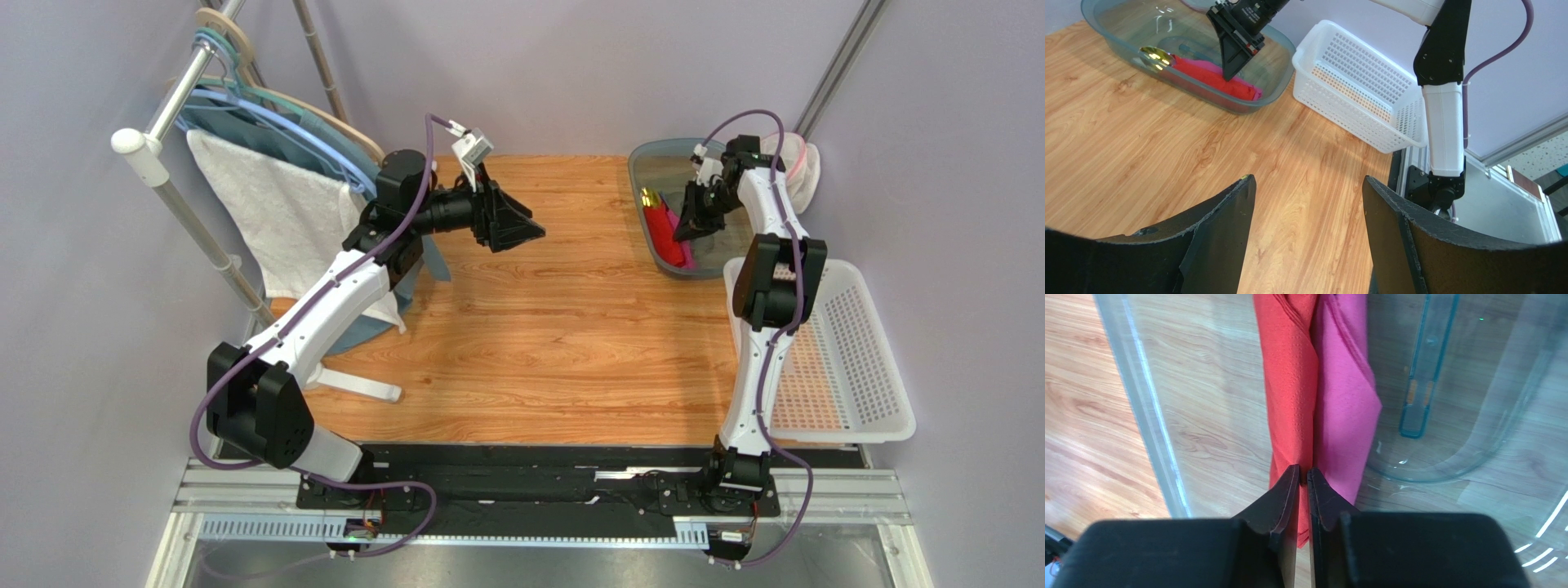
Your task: Place the utensils on the paper napkin and roll it up
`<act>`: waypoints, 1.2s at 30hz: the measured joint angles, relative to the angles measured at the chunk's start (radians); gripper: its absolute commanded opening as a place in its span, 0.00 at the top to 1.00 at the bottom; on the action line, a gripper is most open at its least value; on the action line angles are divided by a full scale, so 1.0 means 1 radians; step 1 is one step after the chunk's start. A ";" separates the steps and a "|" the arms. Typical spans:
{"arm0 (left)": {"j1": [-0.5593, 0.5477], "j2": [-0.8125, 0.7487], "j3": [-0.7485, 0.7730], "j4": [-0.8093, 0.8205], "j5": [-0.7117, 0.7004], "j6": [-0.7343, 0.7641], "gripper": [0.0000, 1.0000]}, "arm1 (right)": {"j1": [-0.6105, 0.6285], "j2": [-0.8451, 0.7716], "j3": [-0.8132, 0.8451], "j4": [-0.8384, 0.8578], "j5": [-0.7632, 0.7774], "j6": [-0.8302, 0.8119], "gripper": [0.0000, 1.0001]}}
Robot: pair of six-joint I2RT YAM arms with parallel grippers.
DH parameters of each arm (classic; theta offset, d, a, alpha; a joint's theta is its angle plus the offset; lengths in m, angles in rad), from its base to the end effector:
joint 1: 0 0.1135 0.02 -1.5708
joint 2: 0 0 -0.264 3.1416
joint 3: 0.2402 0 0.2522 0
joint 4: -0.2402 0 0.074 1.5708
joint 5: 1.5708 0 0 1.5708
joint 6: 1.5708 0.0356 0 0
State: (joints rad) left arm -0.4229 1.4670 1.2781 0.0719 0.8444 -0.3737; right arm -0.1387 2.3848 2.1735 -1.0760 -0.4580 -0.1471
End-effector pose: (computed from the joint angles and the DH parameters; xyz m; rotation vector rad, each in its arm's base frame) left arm 0.3005 -0.1644 0.3776 0.7178 1.6758 -1.2850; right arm 0.4911 -0.0527 0.2003 -0.1027 2.7417 0.5769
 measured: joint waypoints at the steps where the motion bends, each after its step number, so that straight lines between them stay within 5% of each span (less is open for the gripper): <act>1: 0.000 0.000 0.000 0.000 0.000 0.000 0.27 | 0.000 0.001 -0.001 0.001 0.005 -0.002 0.88; 10: 0.001 0.002 0.000 0.000 0.000 -0.002 0.26 | -0.004 0.002 -0.025 0.016 0.023 -0.019 0.86; 19: 0.003 0.039 0.064 -0.115 -0.016 0.049 0.16 | -0.004 0.002 -0.029 0.017 0.022 -0.026 0.67; 25: 0.007 0.080 0.182 -0.262 -0.042 0.138 0.01 | -0.004 -0.018 0.008 0.010 0.014 -0.024 0.47; 29: 0.010 0.137 0.323 -0.408 -0.058 0.216 0.01 | -0.005 -0.067 0.044 0.009 0.001 -0.017 0.18; 32: 0.013 0.199 0.463 -0.541 -0.072 0.280 0.01 | -0.005 -0.138 0.060 0.008 -0.026 -0.015 0.04; 36: 0.014 0.300 0.678 -0.737 -0.134 0.306 0.01 | -0.003 -0.259 0.056 0.008 -0.077 -0.005 0.00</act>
State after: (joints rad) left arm -0.4091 1.7672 1.9560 -0.6655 0.7109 -0.0673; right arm -0.1421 2.1254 2.2295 -1.0679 -0.5354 -0.1524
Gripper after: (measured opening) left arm 0.990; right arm 0.978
